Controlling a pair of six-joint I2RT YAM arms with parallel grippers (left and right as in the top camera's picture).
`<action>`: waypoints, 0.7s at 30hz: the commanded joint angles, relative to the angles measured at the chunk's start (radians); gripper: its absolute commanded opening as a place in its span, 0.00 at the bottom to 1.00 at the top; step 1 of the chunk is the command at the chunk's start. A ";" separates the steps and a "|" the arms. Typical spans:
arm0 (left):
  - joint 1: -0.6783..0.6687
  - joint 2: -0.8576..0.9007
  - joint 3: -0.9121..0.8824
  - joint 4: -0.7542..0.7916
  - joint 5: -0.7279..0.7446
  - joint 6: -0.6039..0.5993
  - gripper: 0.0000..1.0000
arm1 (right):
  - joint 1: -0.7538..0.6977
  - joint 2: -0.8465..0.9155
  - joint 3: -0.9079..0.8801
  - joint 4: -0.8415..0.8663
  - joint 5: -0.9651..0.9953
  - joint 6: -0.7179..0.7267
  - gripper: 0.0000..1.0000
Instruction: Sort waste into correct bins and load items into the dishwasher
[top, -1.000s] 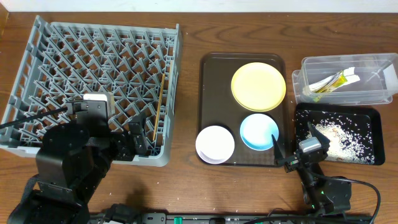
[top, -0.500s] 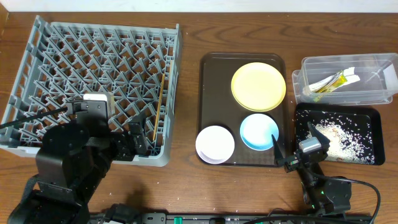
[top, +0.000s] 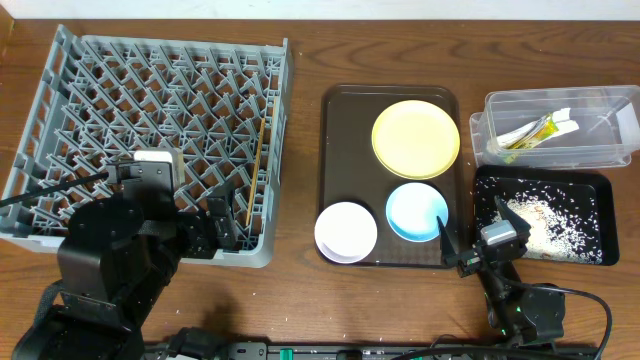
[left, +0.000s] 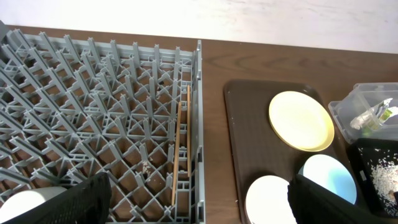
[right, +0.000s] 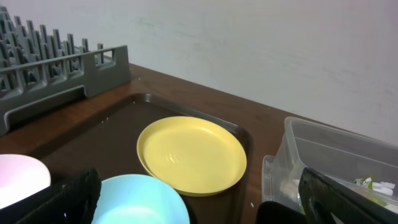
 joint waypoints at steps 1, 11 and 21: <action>0.001 0.000 0.012 0.000 0.009 0.006 0.92 | 0.002 -0.005 -0.003 -0.002 -0.002 -0.014 0.99; 0.001 0.000 0.012 0.019 0.017 -0.006 0.92 | 0.002 -0.005 -0.003 -0.002 -0.002 -0.014 0.99; -0.055 0.228 0.011 0.057 0.201 -0.108 0.92 | 0.002 -0.005 -0.003 -0.002 -0.002 -0.014 0.99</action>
